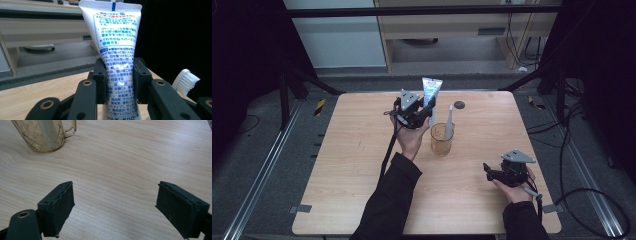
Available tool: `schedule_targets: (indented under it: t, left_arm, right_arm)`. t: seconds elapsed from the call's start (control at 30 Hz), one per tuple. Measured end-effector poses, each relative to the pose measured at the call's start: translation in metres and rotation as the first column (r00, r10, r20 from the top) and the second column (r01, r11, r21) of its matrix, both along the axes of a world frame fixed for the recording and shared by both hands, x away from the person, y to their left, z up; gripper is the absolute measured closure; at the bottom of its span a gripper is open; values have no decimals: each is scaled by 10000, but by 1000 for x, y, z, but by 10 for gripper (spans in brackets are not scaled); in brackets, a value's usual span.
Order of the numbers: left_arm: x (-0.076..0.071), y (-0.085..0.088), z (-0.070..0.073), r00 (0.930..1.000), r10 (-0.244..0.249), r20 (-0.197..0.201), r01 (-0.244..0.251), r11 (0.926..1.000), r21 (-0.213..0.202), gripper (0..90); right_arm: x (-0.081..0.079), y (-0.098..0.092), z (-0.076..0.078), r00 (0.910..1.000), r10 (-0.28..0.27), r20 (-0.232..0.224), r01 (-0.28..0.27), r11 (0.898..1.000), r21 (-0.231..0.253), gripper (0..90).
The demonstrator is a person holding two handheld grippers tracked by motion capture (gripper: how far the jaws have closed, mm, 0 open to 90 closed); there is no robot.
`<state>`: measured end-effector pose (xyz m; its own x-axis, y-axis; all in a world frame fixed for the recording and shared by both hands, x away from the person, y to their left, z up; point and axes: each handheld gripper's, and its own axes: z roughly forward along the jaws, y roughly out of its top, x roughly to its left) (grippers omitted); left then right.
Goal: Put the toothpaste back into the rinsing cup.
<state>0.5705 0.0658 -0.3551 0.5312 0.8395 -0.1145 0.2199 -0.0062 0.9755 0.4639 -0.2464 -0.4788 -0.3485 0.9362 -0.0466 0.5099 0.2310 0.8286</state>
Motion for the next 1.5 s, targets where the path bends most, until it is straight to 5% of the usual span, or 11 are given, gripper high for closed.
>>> schedule_targets:
  t: [0.5,1.5]
  left_arm:
    - [16,-20,-27,9998,-208,-81,210,9994,269,686]
    - [16,-37,-62,9964,-717,-449,757,9925,959,671]
  right_arm:
    - [1,0,-3,9999,103,-31,-103,9999,-138,150]
    - [2,1,-5,9998,181,-107,-183,9996,-209,151]
